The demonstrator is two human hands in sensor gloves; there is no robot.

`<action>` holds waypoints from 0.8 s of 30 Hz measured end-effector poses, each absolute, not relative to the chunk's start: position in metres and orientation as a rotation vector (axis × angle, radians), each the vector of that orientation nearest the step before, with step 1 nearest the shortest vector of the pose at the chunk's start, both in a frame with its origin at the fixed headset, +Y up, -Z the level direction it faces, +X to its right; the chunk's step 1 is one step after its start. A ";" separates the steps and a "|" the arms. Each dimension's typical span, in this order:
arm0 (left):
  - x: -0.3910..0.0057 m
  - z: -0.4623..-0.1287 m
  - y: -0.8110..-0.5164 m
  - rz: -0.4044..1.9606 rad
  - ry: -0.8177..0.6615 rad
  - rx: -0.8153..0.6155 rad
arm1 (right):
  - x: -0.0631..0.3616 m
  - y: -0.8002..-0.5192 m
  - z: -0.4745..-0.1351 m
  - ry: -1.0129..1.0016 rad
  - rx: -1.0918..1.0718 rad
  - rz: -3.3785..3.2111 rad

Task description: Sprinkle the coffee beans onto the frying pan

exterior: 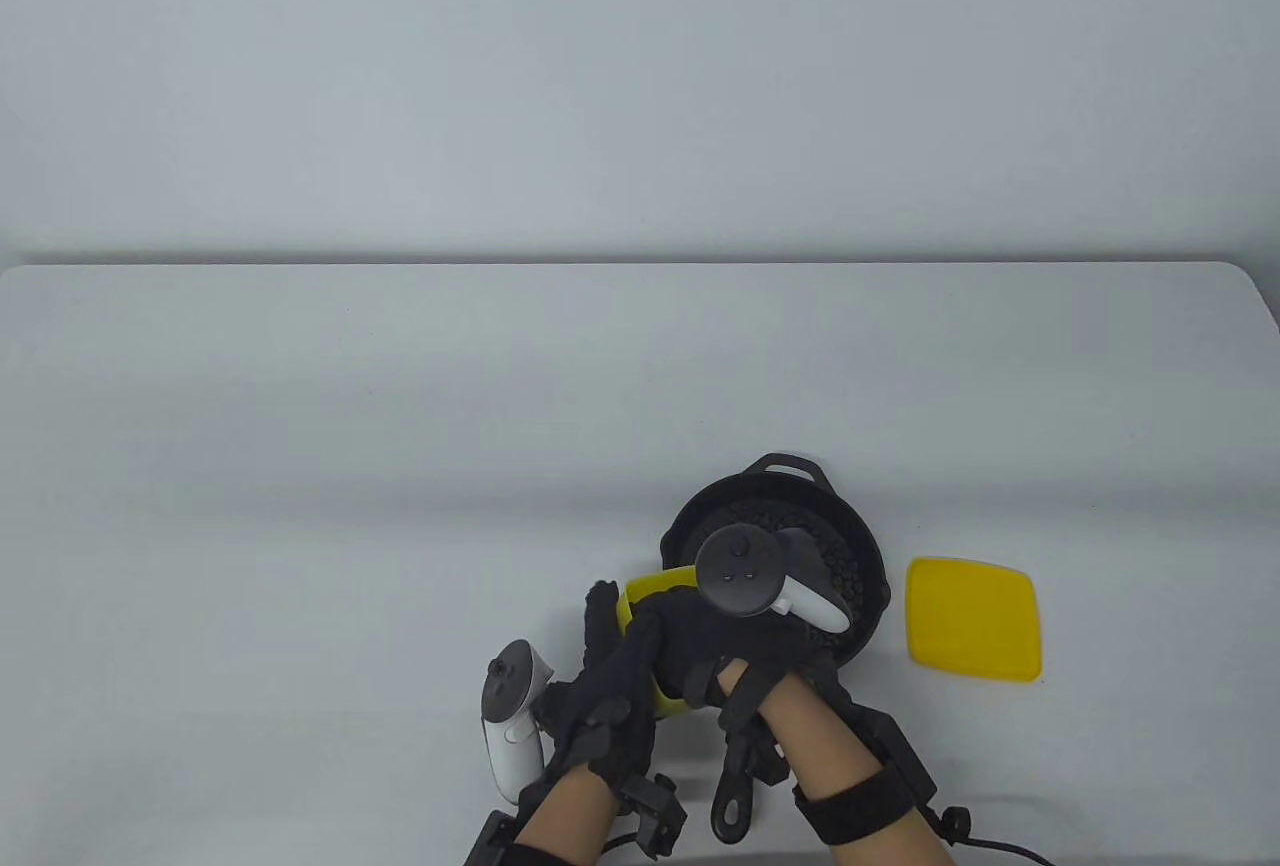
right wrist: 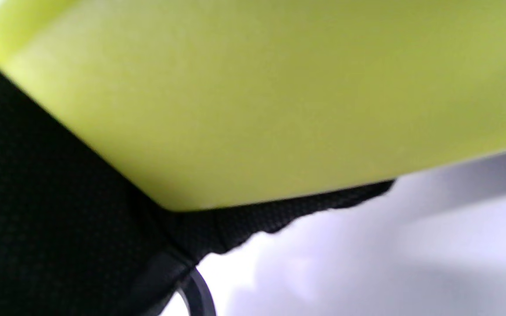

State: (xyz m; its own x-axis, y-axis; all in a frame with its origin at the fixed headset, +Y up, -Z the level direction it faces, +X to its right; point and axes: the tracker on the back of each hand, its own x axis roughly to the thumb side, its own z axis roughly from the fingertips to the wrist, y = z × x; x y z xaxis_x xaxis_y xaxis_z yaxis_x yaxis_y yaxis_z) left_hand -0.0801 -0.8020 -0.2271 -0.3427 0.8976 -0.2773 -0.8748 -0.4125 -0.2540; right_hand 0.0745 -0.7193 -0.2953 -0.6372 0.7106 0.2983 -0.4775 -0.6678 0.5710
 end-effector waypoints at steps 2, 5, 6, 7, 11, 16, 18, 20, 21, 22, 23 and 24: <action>-0.079 -0.227 -0.803 1.975 -0.067 -0.460 | 0.079 -0.719 -0.297 0.572 0.646 2.231; -0.078 -0.228 -0.806 1.980 -0.057 -0.474 | 0.088 -0.718 -0.298 0.500 0.585 2.182; -0.078 -0.228 -0.807 1.986 -0.053 -0.477 | 0.090 -0.718 -0.298 0.486 0.570 2.175; -0.078 -0.228 -0.809 2.001 -0.044 -0.480 | 0.094 -0.718 -0.299 0.465 0.550 2.165; -0.081 -0.229 -0.811 2.013 -0.027 -0.478 | 0.107 -0.718 -0.303 0.391 0.476 2.090; -0.083 -0.230 -0.813 2.021 -0.011 -0.474 | 0.123 -0.719 -0.307 0.346 0.400 1.977; -0.084 -0.230 -0.813 2.021 -0.004 -0.471 | 0.132 -0.719 -0.310 0.330 0.362 1.932; -0.087 -0.230 -0.813 2.030 0.005 -0.460 | 0.144 -0.720 -0.313 0.301 0.316 1.889; -0.088 -0.231 -0.813 2.034 0.008 -0.455 | 0.150 -0.721 -0.314 0.288 0.294 1.874; -0.089 -0.231 -0.813 2.034 0.012 -0.449 | 0.157 -0.723 -0.315 0.272 0.264 1.854; -0.090 -0.232 -0.814 2.027 0.014 -0.442 | 0.162 -0.725 -0.316 0.262 0.240 1.842; -0.092 -0.232 -0.814 2.016 0.018 -0.435 | 0.167 -0.726 -0.317 0.252 0.217 1.836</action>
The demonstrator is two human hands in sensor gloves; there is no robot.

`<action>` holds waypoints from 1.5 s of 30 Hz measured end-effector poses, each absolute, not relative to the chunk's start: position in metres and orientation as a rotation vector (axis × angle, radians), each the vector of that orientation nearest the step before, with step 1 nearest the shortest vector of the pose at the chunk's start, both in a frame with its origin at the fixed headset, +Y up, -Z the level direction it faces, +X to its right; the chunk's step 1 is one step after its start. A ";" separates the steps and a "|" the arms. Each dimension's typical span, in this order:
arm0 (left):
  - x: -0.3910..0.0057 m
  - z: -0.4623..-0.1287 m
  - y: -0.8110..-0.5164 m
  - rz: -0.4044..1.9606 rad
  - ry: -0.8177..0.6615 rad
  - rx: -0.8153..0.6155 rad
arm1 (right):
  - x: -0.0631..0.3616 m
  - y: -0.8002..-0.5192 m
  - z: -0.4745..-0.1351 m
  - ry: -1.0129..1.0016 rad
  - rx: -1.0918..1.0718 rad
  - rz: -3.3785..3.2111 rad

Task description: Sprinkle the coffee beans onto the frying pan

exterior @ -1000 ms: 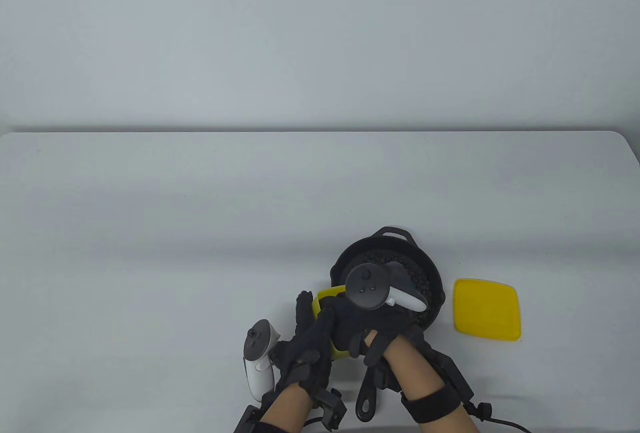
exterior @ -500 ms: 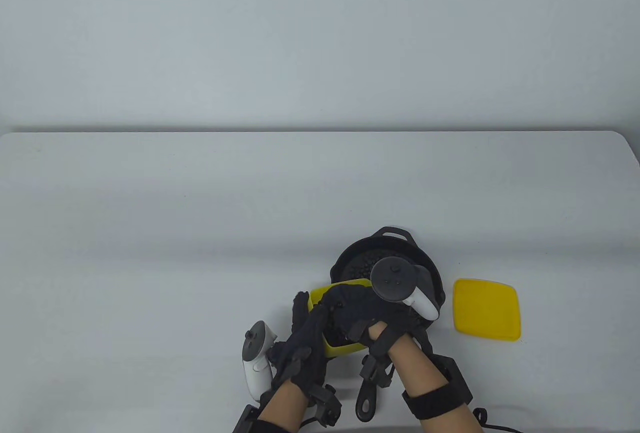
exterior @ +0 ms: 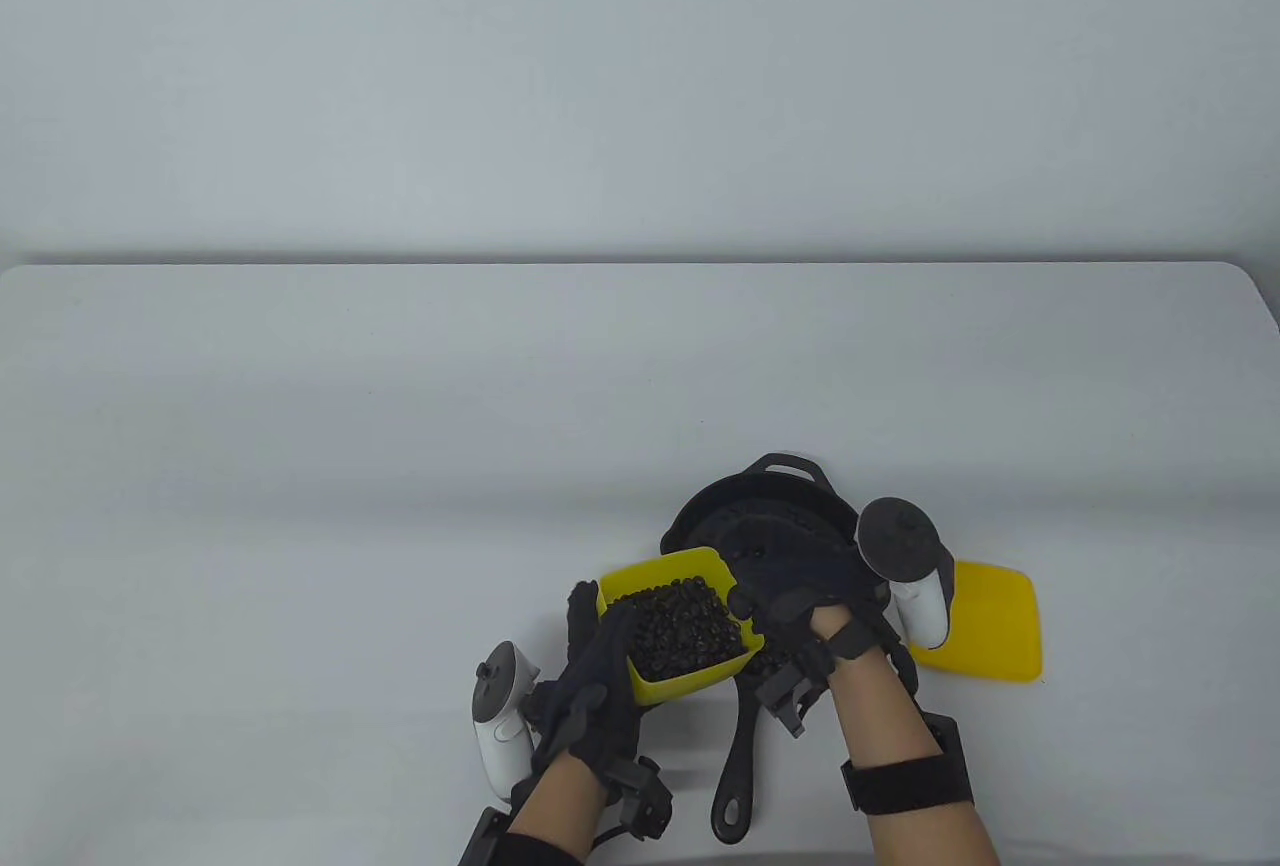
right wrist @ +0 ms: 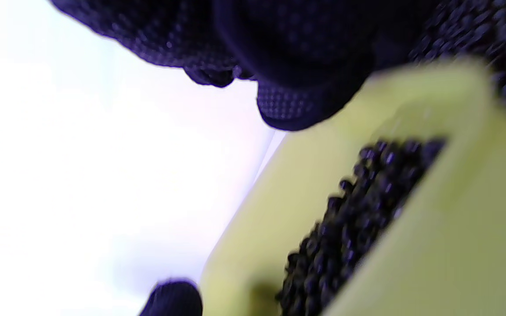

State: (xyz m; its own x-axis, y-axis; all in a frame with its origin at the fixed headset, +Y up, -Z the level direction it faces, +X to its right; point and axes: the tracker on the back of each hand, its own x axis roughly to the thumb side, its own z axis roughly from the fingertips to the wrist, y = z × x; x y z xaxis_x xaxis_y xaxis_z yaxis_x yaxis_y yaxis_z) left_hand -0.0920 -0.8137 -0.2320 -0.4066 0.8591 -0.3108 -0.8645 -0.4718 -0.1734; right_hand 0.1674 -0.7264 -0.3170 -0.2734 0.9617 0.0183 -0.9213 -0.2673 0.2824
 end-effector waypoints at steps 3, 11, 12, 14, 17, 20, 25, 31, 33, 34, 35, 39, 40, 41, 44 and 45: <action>-0.099 -0.233 -0.813 2.003 0.038 -0.383 | 0.184 -0.735 -0.320 0.213 0.113 1.933; -0.107 -0.234 -0.813 2.013 0.055 -0.350 | 0.188 -0.753 -0.327 0.399 0.010 2.339; -0.108 -0.234 -0.813 2.011 0.054 -0.347 | 0.191 -0.753 -0.328 0.408 -0.017 2.414; -0.108 -0.234 -0.813 2.012 0.055 -0.341 | 0.197 -0.754 -0.328 0.393 -0.062 2.477; -0.107 -0.234 -0.813 2.018 0.057 -0.342 | 0.209 -0.752 -0.327 0.314 -0.087 2.422; -0.104 -0.234 -0.812 2.017 0.052 -0.345 | 0.220 -0.745 -0.324 0.163 -0.103 2.300; -0.105 -0.234 -0.812 2.015 0.050 -0.345 | 0.219 -0.745 -0.320 0.121 0.000 2.003; -0.107 -0.234 -0.813 1.992 0.050 -0.347 | 0.201 -0.744 -0.320 0.272 0.130 1.990; -0.106 -0.234 -0.813 1.993 0.050 -0.351 | 0.193 -0.729 -0.317 0.203 0.175 2.045; -0.105 -0.234 -0.812 1.993 0.045 -0.354 | 0.188 -0.723 -0.316 0.171 0.206 2.051; -0.103 -0.234 -0.812 1.990 0.039 -0.358 | 0.183 -0.716 -0.314 0.148 0.253 2.047; -0.094 -0.232 -0.808 1.985 -0.008 -0.392 | 0.151 -0.699 -0.306 0.242 0.471 1.922; -0.092 -0.231 -0.807 1.982 -0.020 -0.399 | 0.144 -0.699 -0.305 0.291 0.501 1.928; -0.089 -0.230 -0.805 1.972 -0.041 -0.409 | 0.137 -0.699 -0.304 0.346 0.537 1.962; -0.083 -0.228 -0.799 1.892 -0.102 -0.412 | 0.119 -0.703 -0.302 0.505 0.598 2.237; -0.083 -0.227 -0.797 1.866 -0.114 -0.392 | 0.115 -0.704 -0.300 0.524 0.625 2.298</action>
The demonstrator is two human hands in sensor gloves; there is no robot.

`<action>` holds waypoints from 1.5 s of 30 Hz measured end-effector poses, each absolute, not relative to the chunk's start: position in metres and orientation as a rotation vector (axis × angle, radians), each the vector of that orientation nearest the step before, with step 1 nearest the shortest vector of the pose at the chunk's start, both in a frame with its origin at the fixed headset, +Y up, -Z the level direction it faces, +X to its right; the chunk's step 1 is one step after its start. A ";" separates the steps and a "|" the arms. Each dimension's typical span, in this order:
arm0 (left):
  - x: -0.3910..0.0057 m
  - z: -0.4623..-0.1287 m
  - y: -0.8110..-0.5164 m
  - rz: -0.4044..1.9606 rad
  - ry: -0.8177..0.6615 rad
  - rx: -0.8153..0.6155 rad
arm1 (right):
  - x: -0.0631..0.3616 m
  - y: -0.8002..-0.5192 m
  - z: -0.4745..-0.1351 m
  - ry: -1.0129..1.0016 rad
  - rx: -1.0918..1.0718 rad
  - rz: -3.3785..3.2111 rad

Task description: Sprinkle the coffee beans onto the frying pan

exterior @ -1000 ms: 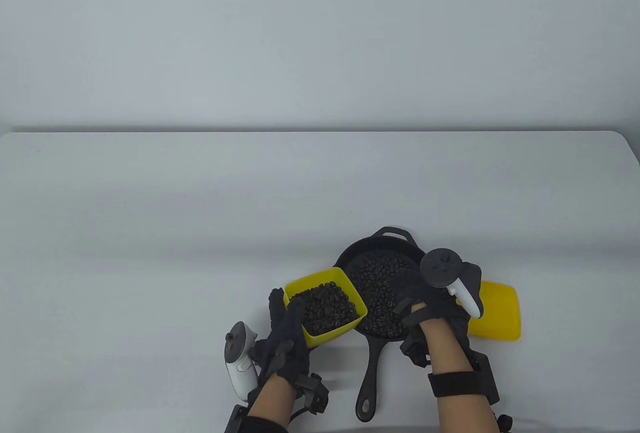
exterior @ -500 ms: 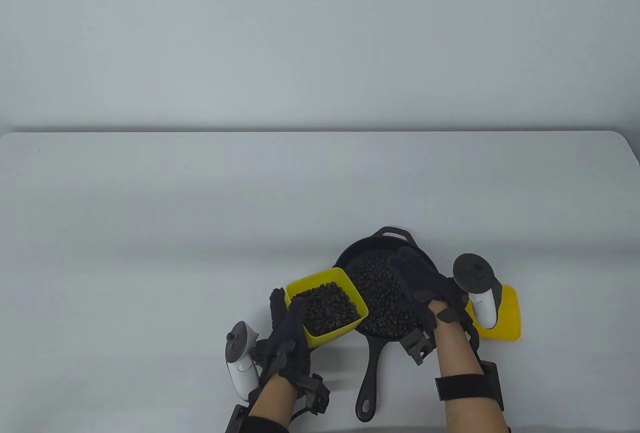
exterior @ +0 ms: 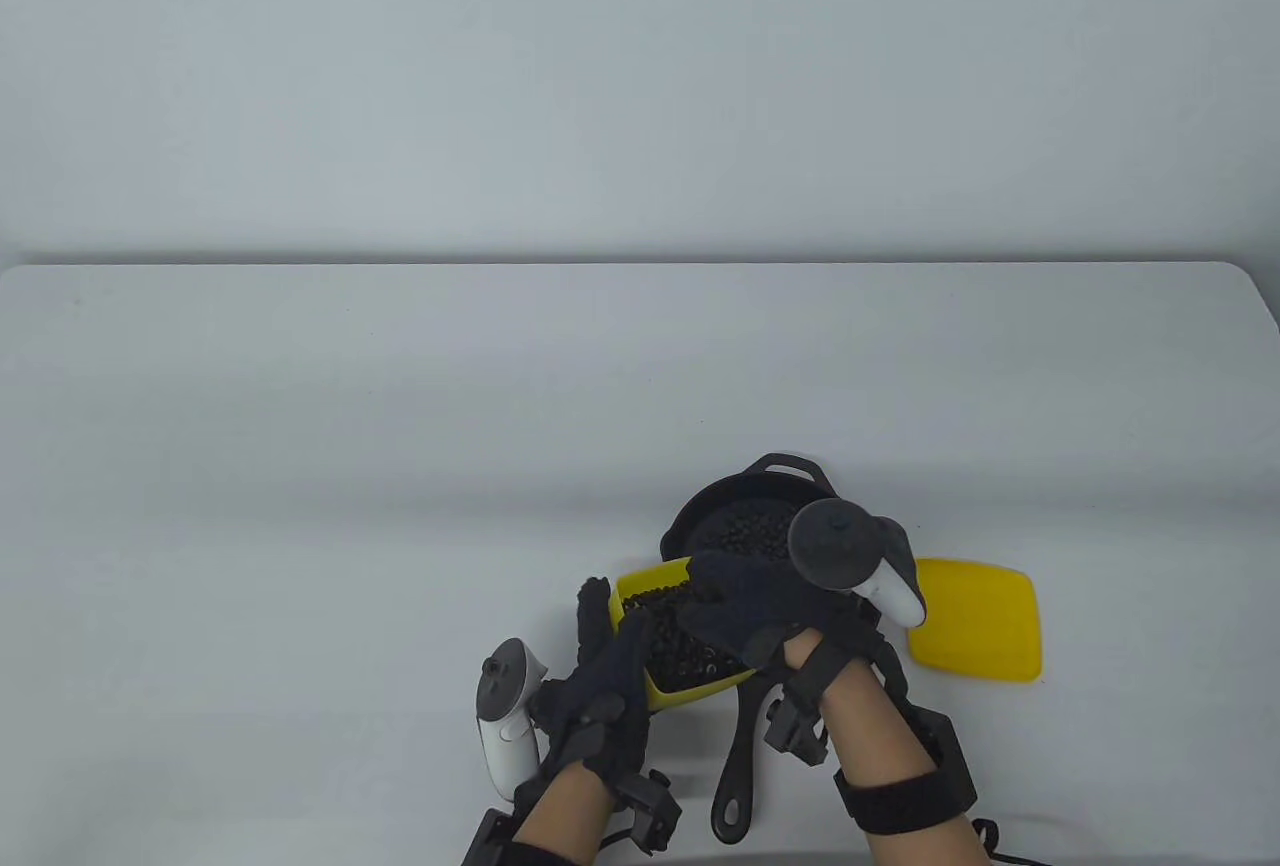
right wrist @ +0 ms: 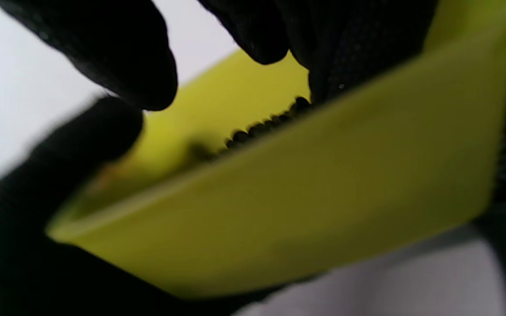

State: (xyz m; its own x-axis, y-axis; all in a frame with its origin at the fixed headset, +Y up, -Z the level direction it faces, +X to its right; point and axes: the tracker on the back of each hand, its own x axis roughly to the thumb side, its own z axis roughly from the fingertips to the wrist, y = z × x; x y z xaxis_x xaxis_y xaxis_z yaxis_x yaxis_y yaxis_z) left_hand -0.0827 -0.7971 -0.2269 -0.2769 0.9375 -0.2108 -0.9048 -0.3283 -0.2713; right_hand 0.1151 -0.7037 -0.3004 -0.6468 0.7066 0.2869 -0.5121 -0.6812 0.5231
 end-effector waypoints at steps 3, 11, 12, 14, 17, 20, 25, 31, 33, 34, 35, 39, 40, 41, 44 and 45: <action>-0.080 -0.226 -0.790 1.865 -0.148 -0.344 | 0.095 -0.708 -0.292 0.617 0.735 2.332; -0.086 -0.226 -0.797 1.922 -0.104 -0.404 | 0.076 -0.711 -0.288 0.471 0.669 2.281; -0.087 -0.227 -0.798 1.930 -0.101 -0.404 | 0.079 -0.713 -0.289 0.457 0.625 2.236; -0.087 -0.228 -0.799 1.930 -0.102 -0.422 | 0.087 -0.716 -0.291 0.436 0.549 2.128; -0.085 -0.229 -0.802 1.963 -0.086 -0.439 | 0.100 -0.716 -0.294 0.370 0.471 2.068; -0.084 -0.229 -0.806 1.991 -0.066 -0.455 | 0.115 -0.717 -0.297 0.319 0.389 1.963; -0.089 -0.231 -0.809 2.007 -0.025 -0.445 | 0.142 -0.725 -0.305 0.275 0.250 1.764; -0.096 -0.232 -0.811 2.021 0.017 -0.404 | 0.178 -0.735 -0.312 0.192 0.096 1.661; -0.099 -0.233 -0.811 2.005 0.020 -0.385 | 0.188 -0.742 -0.314 0.163 0.040 1.752; -0.099 -0.234 -0.811 2.008 0.024 -0.379 | 0.191 -0.746 -0.315 0.176 0.019 1.841; -0.099 -0.233 -0.811 2.013 0.030 -0.377 | 0.192 -0.750 -0.316 0.193 0.011 1.903; -0.101 -0.233 -0.811 2.008 0.029 -0.382 | 0.190 -0.754 -0.322 0.332 0.017 2.198; -0.102 -0.233 -0.811 2.007 0.030 -0.379 | 0.190 -0.753 -0.323 0.336 0.017 2.274; -0.103 -0.233 -0.811 2.009 0.035 -0.373 | 0.190 -0.751 -0.323 0.301 -0.001 2.343; -0.105 -0.233 -0.811 2.014 0.038 -0.361 | 0.196 -0.744 -0.320 0.177 -0.039 2.410; -0.104 -0.233 -0.811 2.016 0.039 -0.361 | 0.198 -0.742 -0.319 0.121 -0.027 2.385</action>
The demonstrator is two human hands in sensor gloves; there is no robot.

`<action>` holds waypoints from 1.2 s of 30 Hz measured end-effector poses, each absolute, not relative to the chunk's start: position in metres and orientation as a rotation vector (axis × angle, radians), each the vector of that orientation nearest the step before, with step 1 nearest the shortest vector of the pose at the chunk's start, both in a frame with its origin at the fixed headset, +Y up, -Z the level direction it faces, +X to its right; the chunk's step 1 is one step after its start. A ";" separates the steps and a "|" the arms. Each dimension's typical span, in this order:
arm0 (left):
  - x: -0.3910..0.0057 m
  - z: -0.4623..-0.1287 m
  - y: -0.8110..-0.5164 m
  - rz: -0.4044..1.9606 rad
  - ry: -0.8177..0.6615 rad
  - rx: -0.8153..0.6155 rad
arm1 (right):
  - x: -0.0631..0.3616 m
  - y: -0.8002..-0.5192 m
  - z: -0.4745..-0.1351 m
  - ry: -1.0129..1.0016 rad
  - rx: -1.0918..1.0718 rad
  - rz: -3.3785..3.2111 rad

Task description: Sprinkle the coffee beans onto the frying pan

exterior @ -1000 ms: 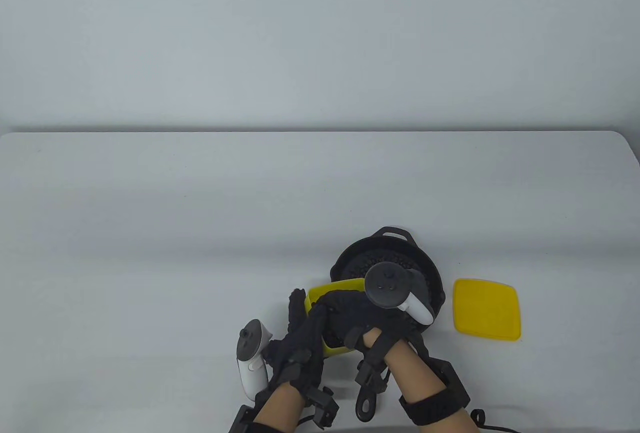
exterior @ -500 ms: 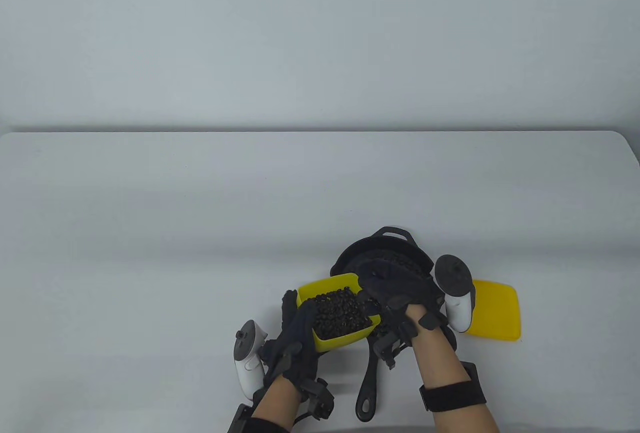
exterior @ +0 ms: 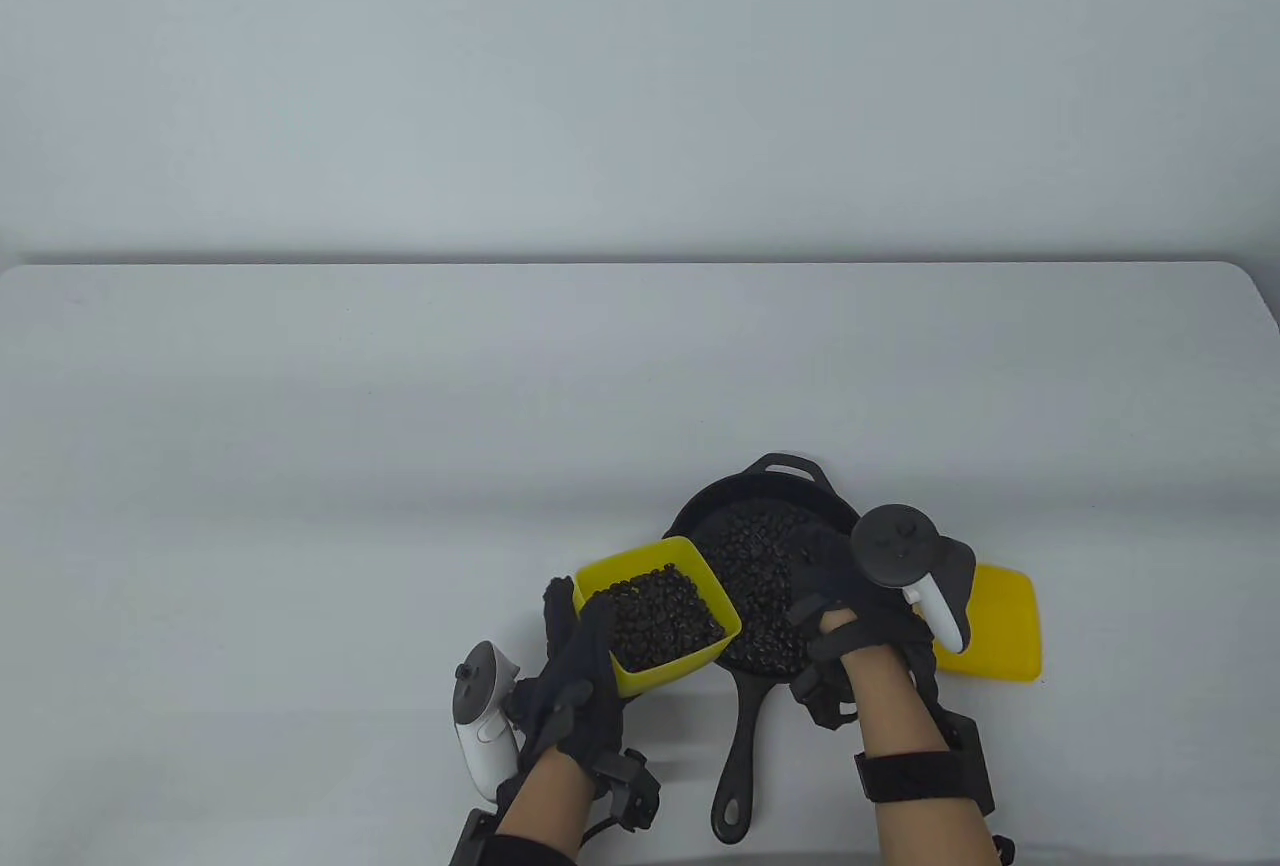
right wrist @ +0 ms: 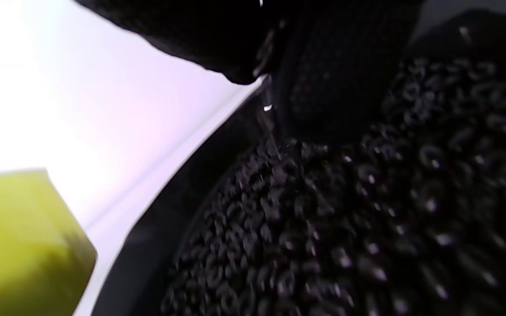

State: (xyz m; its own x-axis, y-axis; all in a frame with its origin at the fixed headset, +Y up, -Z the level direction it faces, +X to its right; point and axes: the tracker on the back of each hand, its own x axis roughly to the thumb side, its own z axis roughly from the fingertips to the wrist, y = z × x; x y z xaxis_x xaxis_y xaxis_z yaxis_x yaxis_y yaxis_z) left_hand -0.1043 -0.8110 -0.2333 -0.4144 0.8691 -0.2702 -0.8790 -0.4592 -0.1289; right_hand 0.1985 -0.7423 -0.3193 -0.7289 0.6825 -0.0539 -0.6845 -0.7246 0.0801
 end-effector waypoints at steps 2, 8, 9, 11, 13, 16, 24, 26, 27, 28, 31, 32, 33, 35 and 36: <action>-0.104 -0.233 -0.811 2.020 0.044 -0.362 | 0.203 -0.740 -0.318 0.077 0.003 2.294; -0.103 -0.234 -0.811 2.019 0.036 -0.360 | 0.203 -0.733 -0.315 0.115 0.204 1.957; -0.104 -0.233 -0.811 2.018 0.038 -0.356 | 0.201 -0.733 -0.315 0.173 0.257 1.920; -0.104 -0.234 -0.810 2.016 0.038 -0.350 | 0.197 -0.729 -0.313 0.234 0.337 1.897; -0.105 -0.234 -0.811 2.018 0.040 -0.347 | 0.195 -0.717 -0.309 0.159 0.364 1.936; -0.106 -0.234 -0.809 2.015 0.038 -0.338 | 0.193 -0.684 -0.296 -0.066 0.464 2.024; -0.106 -0.234 -0.805 1.983 -0.001 -0.339 | 0.177 -0.609 -0.244 -0.701 0.941 2.462; -0.105 -0.234 -0.805 1.990 -0.005 -0.341 | 0.172 -0.607 -0.244 -0.745 1.084 2.678; -0.104 -0.234 -0.804 1.995 -0.008 -0.340 | 0.170 -0.609 -0.248 -0.707 1.172 2.865; -0.104 -0.233 -0.804 1.996 -0.011 -0.340 | 0.171 -0.612 -0.251 -0.646 1.220 3.002; -0.102 -0.233 -0.802 1.997 -0.036 -0.347 | 0.185 -0.636 -0.276 -0.126 1.244 3.410; -0.101 -0.233 -0.801 1.998 -0.040 -0.349 | 0.198 -0.650 -0.287 0.132 1.151 3.518; -0.101 -0.233 -0.801 1.999 -0.042 -0.349 | 0.208 -0.661 -0.294 0.311 1.070 3.556; -0.100 -0.233 -0.801 2.003 -0.045 -0.347 | 0.232 -0.687 -0.307 0.647 0.884 3.579; -0.100 -0.233 -0.801 2.004 -0.046 -0.346 | 0.239 -0.696 -0.311 0.724 0.831 3.574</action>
